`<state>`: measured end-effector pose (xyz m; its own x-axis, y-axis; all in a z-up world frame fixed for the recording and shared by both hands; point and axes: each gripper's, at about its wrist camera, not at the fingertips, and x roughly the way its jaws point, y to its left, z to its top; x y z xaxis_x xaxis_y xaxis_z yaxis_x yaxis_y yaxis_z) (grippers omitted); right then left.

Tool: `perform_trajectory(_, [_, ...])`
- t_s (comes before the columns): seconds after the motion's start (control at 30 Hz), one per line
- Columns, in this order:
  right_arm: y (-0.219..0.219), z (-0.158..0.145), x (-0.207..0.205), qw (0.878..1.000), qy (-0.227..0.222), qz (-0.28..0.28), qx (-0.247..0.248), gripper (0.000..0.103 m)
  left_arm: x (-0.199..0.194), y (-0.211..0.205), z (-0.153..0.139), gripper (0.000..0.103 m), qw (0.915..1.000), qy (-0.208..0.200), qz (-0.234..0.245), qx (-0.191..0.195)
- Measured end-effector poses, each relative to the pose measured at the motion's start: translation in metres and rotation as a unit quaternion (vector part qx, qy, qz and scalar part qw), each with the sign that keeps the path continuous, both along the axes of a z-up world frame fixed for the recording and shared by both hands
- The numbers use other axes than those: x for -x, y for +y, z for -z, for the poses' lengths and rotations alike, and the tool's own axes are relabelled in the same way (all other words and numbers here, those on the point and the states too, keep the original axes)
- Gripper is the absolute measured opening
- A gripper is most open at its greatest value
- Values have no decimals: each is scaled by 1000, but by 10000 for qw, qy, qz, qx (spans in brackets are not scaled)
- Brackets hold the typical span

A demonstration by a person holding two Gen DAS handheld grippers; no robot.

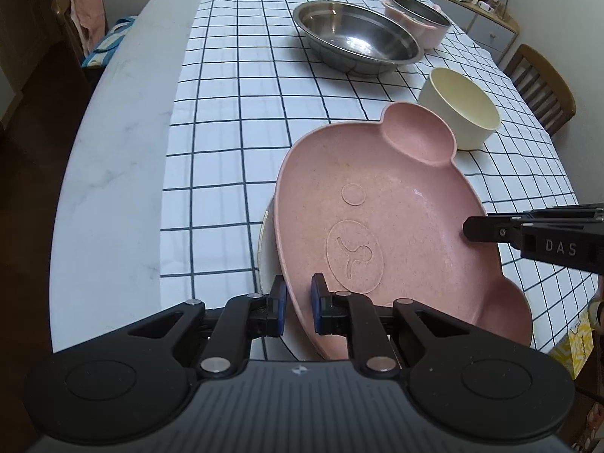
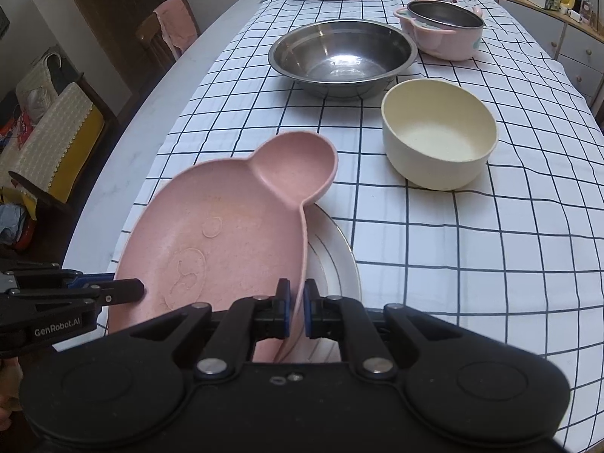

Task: Organize plates and bowls
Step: 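Carry the pink plate and lower it onto the white plate stack, then open both grippers and release the pink plate on the stack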

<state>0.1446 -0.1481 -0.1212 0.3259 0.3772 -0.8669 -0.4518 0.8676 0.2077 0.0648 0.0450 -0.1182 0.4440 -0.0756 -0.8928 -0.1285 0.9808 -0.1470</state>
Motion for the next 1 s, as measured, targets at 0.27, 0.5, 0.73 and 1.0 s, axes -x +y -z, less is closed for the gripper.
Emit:
perform_trajectory(0.27, [-8, 0, 2, 9999, 50, 123, 64, 7, -4, -12, 1, 13, 9999, 28, 111, -5])
perform_trajectory(0.5, [-21, 7, -6, 9994, 145, 309, -1, 12, -10, -19, 10, 13, 9997, 124, 185, 133])
perform_trajectory(0.73, [-25, 4, -6, 9992, 150, 355, -78, 23, -12, -23, 11, 13, 9995, 126, 260, 124])
perform_trajectory(1.0, [-29, -12, -2, 9993, 21, 323, -163, 35, -8, -16, -3, 20, 9995, -69, 260, 134])
